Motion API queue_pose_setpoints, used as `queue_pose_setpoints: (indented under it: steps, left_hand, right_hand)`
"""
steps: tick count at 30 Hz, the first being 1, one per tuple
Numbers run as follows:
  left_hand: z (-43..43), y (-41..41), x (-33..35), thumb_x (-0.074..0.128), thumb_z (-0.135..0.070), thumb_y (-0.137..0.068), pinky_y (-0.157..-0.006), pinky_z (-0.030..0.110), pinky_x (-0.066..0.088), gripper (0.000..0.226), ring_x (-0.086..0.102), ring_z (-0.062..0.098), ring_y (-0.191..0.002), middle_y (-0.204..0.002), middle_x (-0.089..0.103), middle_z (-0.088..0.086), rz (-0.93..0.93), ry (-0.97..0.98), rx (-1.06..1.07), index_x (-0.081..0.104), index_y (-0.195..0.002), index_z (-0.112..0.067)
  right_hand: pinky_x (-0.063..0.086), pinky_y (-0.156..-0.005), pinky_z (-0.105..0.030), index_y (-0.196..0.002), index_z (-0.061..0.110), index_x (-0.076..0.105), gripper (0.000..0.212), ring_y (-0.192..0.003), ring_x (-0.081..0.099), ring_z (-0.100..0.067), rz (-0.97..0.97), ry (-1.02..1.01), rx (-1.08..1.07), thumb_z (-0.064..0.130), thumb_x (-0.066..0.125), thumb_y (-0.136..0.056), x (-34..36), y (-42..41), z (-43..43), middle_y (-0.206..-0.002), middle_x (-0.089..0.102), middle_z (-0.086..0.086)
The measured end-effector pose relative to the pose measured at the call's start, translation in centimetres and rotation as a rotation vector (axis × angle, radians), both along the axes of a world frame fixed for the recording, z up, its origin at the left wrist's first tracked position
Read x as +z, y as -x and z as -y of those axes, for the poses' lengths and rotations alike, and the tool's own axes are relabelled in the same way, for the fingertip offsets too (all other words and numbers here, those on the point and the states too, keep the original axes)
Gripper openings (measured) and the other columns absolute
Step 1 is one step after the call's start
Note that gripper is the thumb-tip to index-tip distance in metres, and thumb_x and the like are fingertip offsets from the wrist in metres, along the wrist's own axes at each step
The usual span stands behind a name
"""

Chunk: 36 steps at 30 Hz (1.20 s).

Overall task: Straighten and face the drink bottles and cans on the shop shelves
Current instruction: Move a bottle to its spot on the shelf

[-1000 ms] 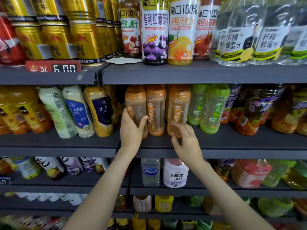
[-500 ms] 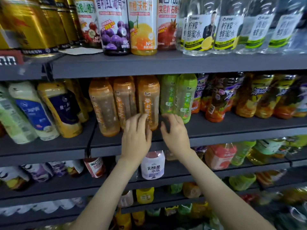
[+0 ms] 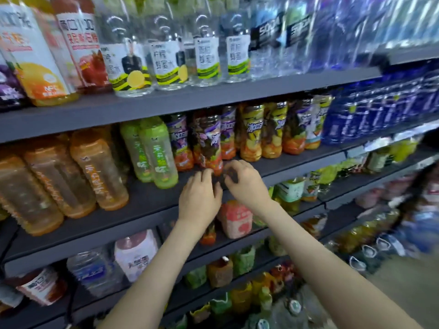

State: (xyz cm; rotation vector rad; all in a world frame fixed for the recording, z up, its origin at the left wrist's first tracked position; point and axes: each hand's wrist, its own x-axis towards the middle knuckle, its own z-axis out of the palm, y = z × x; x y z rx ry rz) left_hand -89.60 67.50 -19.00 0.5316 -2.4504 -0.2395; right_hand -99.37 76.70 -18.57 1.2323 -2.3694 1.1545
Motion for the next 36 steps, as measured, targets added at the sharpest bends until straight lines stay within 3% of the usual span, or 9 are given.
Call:
queue_pose_setpoints:
  steps: [4,9,12,14,18,22,30,32,36]
  left_hand:
    - [-6.2,5.8,-0.3,0.048,-0.031,-0.094,-0.079,0.036,0.045,0.033,0.052,0.027,-0.109,-0.114,0.056,0.007,0.027,-0.035,-0.022,0.049,-0.122,-0.014]
    - [-13.7,12.6,-0.9,0.045,-0.034,-0.096,-0.077,0.034,0.045,0.035,0.05,0.024,-0.112,-0.118,0.053,0.005,0.059,-0.102,-0.015,0.046,-0.126,-0.016]
    - [-16.7,15.6,-1.2,0.045,-0.035,-0.095,-0.076,0.035,0.045,0.037,0.051,0.024,-0.112,-0.119,0.053,0.004,0.07,-0.122,0.006,0.045,-0.127,-0.017]
    - [-17.8,17.4,-1.3,0.046,-0.035,-0.095,-0.076,0.036,0.046,0.039,0.05,0.024,-0.113,-0.121,0.051,0.003,0.082,-0.122,0.012,0.042,-0.13,-0.017]
    - [-18.3,21.4,-0.4,0.046,-0.033,-0.096,-0.08,0.036,0.046,0.044,0.048,0.025,-0.116,-0.127,0.049,0.005,0.049,-0.124,0.018,0.038,-0.135,-0.015]
    - [-18.9,26.2,-0.2,0.046,-0.033,-0.096,-0.078,0.036,0.047,0.038,0.05,0.025,-0.113,-0.124,0.05,0.005,0.022,-0.098,0.02,0.04,-0.129,-0.016]
    - [-25.1,36.8,-2.0,0.051,-0.031,-0.093,-0.085,0.035,0.045,0.041,0.049,0.025,-0.117,-0.126,0.052,0.005,0.051,-0.085,-0.165,0.044,-0.131,-0.015]
    - [-26.6,39.2,-2.4,0.055,-0.029,-0.092,-0.084,0.036,0.046,0.039,0.052,0.027,-0.113,-0.121,0.055,0.007,0.058,-0.062,-0.194,0.049,-0.127,-0.012]
    - [-29.3,42.7,-3.8,0.07,-0.018,-0.08,-0.067,0.039,0.052,0.033,0.061,0.035,-0.09,-0.097,0.062,0.013,0.045,-0.024,-0.251,0.06,-0.108,-0.005]
  right_hand:
    - [0.043,-0.074,-0.027,-0.104,0.008,0.06,0.015,-0.099,0.054,-0.023,0.003,-0.023,-0.025,0.01,0.056,-0.089,0.1,5.3,-7.4,-0.098,0.058,-0.008]
    - [0.034,-0.077,-0.021,-0.109,0.007,0.059,0.023,-0.103,0.053,-0.025,0.022,-0.01,-0.084,0.01,0.059,-0.087,-0.8,12.0,-16.1,-0.102,0.057,-0.007]
    - [0.041,-0.086,-0.028,-0.118,0.008,0.054,0.03,-0.109,0.052,-0.023,0.11,0.034,-0.164,0.014,0.058,-0.089,-1.4,15.8,-19.7,-0.111,0.057,-0.008]
    - [0.044,-0.091,-0.034,-0.123,0.008,0.05,0.035,-0.112,0.051,-0.022,0.175,0.066,-0.194,0.014,0.058,-0.089,-1.7,18.2,-21.1,-0.117,0.055,-0.009]
    - [0.045,-0.093,-0.035,-0.127,0.01,0.047,0.039,-0.114,0.051,-0.021,0.263,0.119,-0.195,0.017,0.058,-0.091,-2.0,23.4,-21.8,-0.123,0.053,-0.007]
    - [0.048,-0.091,-0.04,-0.123,0.012,0.051,0.034,-0.109,0.056,-0.022,0.228,0.103,-0.13,0.017,0.059,-0.09,-2.7,27.5,-21.4,-0.12,0.056,-0.006]
    - [0.048,-0.083,-0.031,-0.12,0.01,0.054,0.033,-0.102,0.056,-0.021,0.157,0.036,-0.08,0.007,0.057,-0.087,-3.5,35.4,-26.0,-0.111,0.057,-0.006]
    - [0.045,-0.081,-0.027,-0.119,0.007,0.054,0.032,-0.1,0.056,-0.023,0.136,0.035,-0.125,0.006,0.057,-0.087,-3.7,37.5,-28.1,-0.11,0.057,-0.009]
    - [0.041,-0.077,-0.027,-0.114,0.007,0.056,0.026,-0.097,0.057,-0.025,0.158,0.047,-0.214,0.008,0.056,-0.088,-4.5,40.8,-32.1,-0.105,0.059,-0.009]
